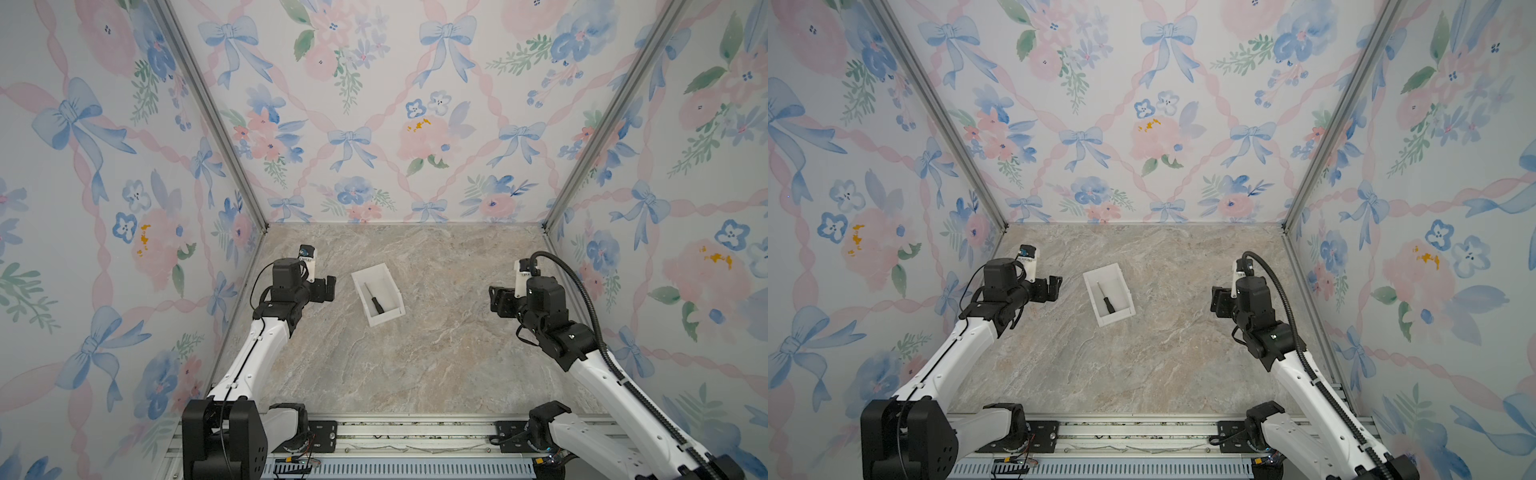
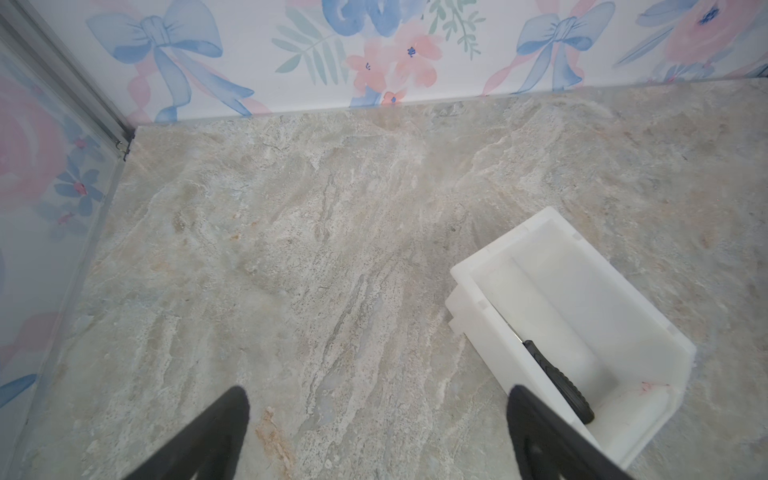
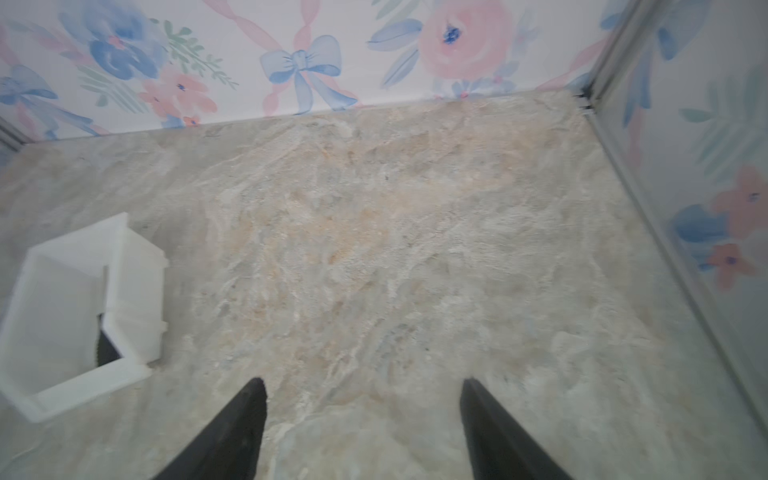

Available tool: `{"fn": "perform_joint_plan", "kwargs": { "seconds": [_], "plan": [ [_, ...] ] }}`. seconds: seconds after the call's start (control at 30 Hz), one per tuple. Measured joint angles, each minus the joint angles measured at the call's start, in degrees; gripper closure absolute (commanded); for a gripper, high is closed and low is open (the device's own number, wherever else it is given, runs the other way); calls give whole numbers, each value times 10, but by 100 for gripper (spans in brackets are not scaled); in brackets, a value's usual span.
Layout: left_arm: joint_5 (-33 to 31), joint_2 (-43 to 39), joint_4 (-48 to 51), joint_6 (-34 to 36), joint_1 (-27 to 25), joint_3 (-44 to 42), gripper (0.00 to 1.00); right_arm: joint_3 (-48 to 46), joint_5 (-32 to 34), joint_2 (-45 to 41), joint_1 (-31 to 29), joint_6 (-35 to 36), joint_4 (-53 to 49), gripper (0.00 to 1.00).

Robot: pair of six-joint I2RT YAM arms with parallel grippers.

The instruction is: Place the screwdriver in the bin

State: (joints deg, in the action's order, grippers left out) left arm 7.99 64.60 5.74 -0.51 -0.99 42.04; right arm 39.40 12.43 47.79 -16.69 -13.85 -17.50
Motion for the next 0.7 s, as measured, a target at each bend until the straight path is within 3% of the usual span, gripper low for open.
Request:
{"fn": "perform_joint_plan", "kwargs": {
  "seconds": [0.1, 0.2, 0.4, 0.57, 0.7],
  "plan": [
    [19, -64, -40, 3, 4, -78, 2, -73, 23, -56, 55, 14, 40, 21],
    [34, -123, -63, 7, 6, -127, 2, -119, 32, -60, 97, 19, 106, 21],
    [3, -213, -128, 12, 25, -207, 2, -193, 42, 51, 139, 36, 297, 21],
    [-52, -172, -231, 15, 27, -281, 2, -233, 44, 168, 151, 61, 437, 20],
    [-76, -70, -303, 8, 29, -286, 2, -237, 39, 219, 163, 71, 514, 20]
  ]
}}
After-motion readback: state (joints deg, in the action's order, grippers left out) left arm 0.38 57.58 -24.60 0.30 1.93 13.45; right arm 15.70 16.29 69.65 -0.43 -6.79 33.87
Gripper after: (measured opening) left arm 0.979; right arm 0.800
